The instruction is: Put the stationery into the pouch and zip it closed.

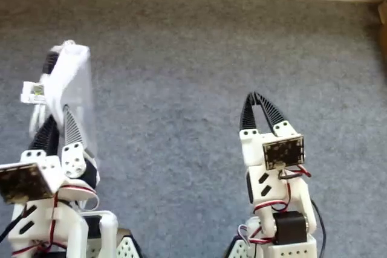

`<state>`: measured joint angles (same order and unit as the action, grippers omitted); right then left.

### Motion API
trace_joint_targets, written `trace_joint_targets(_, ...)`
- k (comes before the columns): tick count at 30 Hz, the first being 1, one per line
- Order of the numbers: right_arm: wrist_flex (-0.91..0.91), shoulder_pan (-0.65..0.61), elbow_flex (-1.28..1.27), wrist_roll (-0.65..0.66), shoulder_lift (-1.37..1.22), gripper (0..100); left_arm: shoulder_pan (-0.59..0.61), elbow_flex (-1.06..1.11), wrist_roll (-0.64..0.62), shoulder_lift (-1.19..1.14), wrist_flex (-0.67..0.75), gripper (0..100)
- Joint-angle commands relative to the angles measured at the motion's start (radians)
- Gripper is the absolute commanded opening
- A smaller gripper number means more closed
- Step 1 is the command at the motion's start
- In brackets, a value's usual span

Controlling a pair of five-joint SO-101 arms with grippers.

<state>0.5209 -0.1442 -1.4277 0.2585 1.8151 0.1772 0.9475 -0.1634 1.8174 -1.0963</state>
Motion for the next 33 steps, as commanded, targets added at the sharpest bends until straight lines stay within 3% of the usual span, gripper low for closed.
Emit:
trace_joint_targets(1,-0.016,0.012,0.010,0.011,0.010,0.5,0.002,-0.058,-0.012,0.005,0.041,0)
trace_joint_targets(11,-0.016,0.012,0.008,0.003,0.010,0.6,-0.002,0.016,-0.015,0.005,0.081,0)
trace_joint_targets(23,-0.012,0.010,0.008,0.003,0.012,1.2,-0.145,0.084,-0.008,0.004,0.092,1)
trace_joint_targets(28,-0.012,0.015,0.008,-0.072,0.012,11.8,-0.220,0.131,0.006,0.004,0.132,1)
trace_joint_targets(33,-0.010,0.015,0.007,-0.080,0.012,17.1,-0.318,0.180,0.092,0.004,0.138,18)
